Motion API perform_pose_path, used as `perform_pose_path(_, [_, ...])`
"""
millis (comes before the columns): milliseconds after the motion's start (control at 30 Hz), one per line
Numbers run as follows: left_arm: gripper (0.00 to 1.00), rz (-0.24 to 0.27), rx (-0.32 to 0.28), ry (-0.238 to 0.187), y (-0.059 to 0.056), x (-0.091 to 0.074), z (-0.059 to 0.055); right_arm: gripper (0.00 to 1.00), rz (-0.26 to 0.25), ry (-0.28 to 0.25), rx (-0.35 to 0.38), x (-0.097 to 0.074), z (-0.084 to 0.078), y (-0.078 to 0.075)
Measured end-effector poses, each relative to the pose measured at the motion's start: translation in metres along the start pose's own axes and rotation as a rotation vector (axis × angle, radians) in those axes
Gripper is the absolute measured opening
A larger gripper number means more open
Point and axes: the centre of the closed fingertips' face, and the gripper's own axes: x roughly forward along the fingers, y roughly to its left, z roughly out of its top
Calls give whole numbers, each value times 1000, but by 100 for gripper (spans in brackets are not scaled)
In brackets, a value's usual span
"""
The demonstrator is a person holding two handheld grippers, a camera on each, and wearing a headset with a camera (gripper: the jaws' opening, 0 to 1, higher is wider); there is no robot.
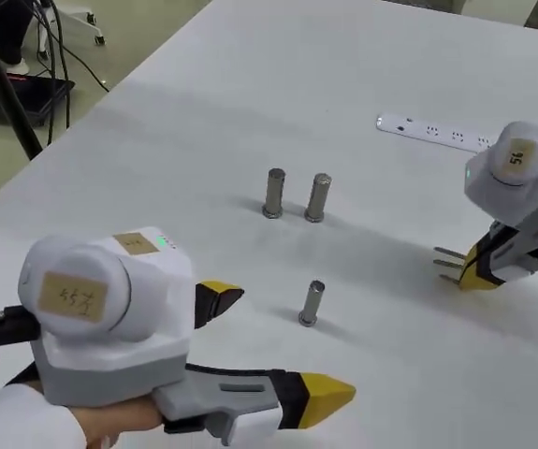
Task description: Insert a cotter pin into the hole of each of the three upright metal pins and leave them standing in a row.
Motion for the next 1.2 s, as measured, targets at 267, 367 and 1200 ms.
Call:
perform_pose_path(267, [80, 3, 6, -20, -3, -3, 7, 0, -29, 6, -30, -4, -4, 5])
perform_pose_path(367, [79, 1, 9, -22, -4, -3, 9, 0, -46, -25, -25, -12, -3, 6])
perform_pose_path(1200, [65, -43, 55, -23, -11, 9, 38, 0, -316, -346, -49, -71, 28, 39])
